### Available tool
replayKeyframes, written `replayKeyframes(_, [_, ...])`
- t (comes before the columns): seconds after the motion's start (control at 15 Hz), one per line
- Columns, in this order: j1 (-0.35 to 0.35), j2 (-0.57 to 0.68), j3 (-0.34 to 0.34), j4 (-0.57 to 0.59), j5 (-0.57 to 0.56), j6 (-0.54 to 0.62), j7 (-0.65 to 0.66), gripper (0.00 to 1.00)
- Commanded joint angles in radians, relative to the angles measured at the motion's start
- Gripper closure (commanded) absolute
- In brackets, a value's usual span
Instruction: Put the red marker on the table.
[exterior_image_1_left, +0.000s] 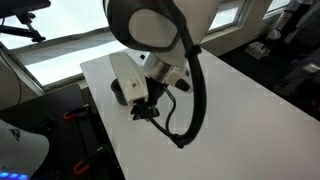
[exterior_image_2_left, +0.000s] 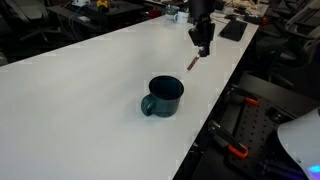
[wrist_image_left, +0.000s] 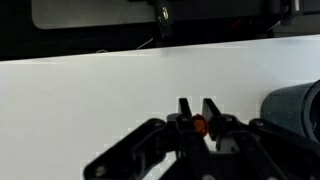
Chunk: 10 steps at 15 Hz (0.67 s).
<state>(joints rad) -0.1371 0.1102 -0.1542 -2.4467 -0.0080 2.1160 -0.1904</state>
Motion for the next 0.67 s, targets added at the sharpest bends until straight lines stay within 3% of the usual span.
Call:
replayKeyframes(0.0, [-0.02,0.091,0.008,0.08,0.044,-0.024,-0.033,0.95])
replayKeyframes(0.53, [-0.046,0.259,0.027,0.209,0.068,-0.063,-0.041,0.95])
replayKeyframes(0.6, [-0.049,0.273,0.031,0.223,0.07,-0.076,-0.043,0.55])
